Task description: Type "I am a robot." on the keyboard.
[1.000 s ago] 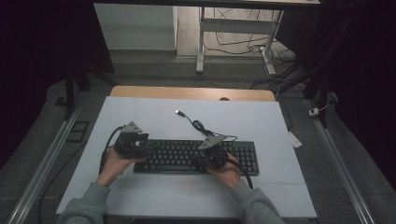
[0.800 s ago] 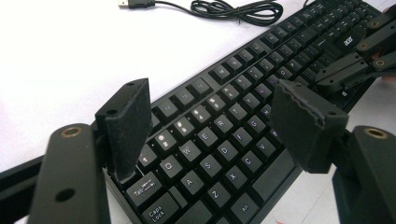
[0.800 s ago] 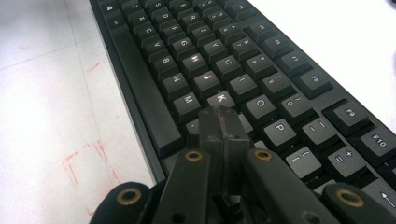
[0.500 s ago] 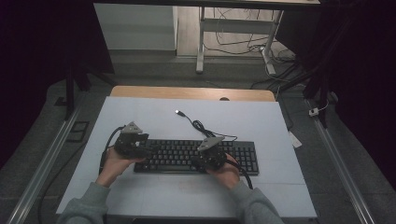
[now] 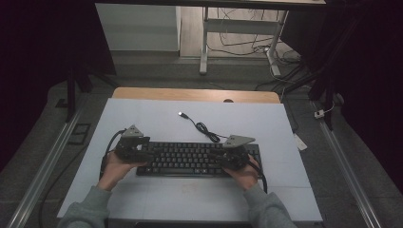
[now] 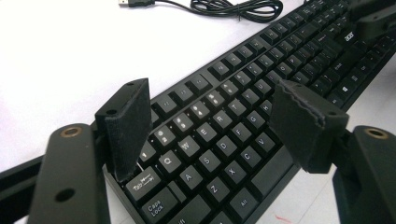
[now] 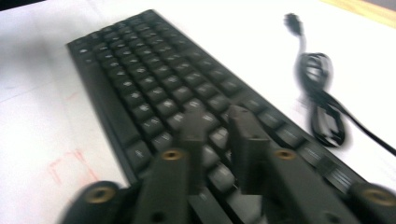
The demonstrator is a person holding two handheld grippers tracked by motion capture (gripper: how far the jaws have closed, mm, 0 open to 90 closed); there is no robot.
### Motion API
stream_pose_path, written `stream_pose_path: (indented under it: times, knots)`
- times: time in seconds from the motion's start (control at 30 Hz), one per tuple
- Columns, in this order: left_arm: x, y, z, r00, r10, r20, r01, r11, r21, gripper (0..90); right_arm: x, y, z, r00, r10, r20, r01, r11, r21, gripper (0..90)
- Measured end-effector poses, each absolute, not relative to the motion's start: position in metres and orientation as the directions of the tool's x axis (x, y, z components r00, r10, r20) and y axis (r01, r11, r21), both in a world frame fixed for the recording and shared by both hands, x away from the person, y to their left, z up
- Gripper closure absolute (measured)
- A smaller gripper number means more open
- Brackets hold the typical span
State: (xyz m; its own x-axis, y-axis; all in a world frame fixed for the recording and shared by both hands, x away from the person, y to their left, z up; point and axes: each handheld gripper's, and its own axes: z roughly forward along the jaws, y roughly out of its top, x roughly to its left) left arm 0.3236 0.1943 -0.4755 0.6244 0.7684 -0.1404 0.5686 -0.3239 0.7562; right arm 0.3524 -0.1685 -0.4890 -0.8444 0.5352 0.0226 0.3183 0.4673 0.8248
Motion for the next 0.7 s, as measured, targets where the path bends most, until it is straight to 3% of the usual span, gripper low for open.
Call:
stream_pose_path:
  times: [0.1,0.23,0.7]
  knots:
    - [0.322,0.195,-0.475,0.621,0.771,-0.142,0.568,-0.318,0.759,29.5,0.352,-0.185,-0.490,-0.820,0.572,0.011,0.330,0.458,0.825,60.7]
    - [0.318,0.196,-0.475,0.621,0.771,-0.139,0.565,-0.318,0.762,29.5,0.349,-0.205,-0.490,-0.795,0.607,0.003,0.337,0.438,0.833,54.0]
    - [0.303,0.198,-0.480,0.620,0.770,-0.148,0.567,-0.310,0.763,29.5,0.333,-0.263,-0.494,-0.743,0.668,-0.041,0.344,0.433,0.833,49.7]
